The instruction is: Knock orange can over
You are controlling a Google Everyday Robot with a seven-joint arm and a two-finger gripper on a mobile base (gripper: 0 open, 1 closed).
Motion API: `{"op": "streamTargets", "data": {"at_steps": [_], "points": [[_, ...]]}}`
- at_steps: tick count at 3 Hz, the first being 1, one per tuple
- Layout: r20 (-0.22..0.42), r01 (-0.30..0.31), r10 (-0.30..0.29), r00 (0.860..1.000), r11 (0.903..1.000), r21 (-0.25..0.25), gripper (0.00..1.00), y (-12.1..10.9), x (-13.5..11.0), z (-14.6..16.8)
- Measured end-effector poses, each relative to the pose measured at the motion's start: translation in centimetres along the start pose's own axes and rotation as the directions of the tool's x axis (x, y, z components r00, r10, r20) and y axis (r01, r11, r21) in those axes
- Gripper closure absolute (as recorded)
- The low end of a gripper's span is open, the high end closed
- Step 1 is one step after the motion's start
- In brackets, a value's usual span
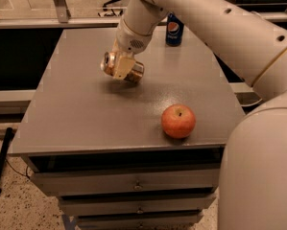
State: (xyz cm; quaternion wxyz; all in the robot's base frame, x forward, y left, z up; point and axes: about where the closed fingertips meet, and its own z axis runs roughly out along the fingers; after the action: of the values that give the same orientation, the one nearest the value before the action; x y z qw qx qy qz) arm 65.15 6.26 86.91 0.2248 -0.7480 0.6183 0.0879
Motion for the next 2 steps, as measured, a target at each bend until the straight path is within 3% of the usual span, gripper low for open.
{"op": "streamTargets", "data": {"at_steps": [2], "points": [[-0.028, 0.065, -0.067, 0.997, 0.9964, -0.054, 0.38, 1.88, -1.29, 2.51]]}}
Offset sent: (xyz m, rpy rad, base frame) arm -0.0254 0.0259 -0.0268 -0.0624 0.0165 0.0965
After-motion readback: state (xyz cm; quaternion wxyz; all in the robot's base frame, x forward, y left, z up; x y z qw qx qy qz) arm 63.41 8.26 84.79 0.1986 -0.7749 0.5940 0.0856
